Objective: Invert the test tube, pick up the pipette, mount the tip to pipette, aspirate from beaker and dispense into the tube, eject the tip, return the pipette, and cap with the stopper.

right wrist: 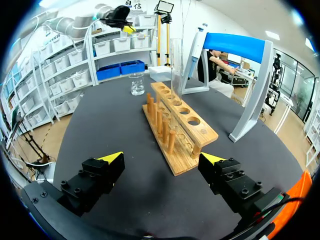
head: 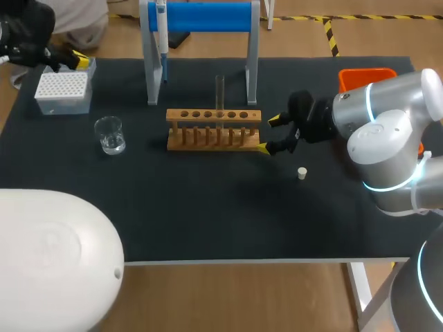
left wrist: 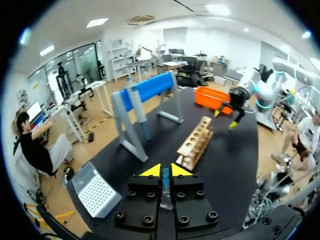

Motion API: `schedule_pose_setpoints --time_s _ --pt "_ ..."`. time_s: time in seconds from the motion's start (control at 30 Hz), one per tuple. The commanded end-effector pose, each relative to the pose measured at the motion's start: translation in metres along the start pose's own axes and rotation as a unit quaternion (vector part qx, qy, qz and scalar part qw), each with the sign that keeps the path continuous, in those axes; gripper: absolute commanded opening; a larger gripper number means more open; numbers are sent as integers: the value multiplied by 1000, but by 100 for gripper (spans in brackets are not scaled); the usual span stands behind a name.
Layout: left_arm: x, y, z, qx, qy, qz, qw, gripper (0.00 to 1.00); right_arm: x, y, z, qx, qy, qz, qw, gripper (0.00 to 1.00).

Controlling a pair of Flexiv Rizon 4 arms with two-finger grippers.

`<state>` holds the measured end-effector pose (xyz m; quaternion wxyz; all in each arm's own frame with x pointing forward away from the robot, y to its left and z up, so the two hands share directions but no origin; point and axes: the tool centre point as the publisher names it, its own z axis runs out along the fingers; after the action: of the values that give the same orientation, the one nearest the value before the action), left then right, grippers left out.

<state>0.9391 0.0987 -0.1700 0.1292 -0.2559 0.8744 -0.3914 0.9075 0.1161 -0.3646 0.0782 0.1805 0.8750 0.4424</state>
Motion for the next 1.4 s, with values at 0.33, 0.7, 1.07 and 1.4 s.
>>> schedule_pose_setpoints --time_s 0.33,0.7,1.07,1.4 --pt "90 -48 -16 -4 65 40 997 0 0 0 -1 0 1 0 1000 100" --pt "109 -60 -11 5 77 46 996 0 0 0 -1 0 1 0 1000 100" --pt "109 -60 -11 5 77 46 996 0 0 0 -1 0 1 0 1000 100" --pt "157 -102 19 -25 123 85 988 0 0 0 -1 0 1 0 1000 100"
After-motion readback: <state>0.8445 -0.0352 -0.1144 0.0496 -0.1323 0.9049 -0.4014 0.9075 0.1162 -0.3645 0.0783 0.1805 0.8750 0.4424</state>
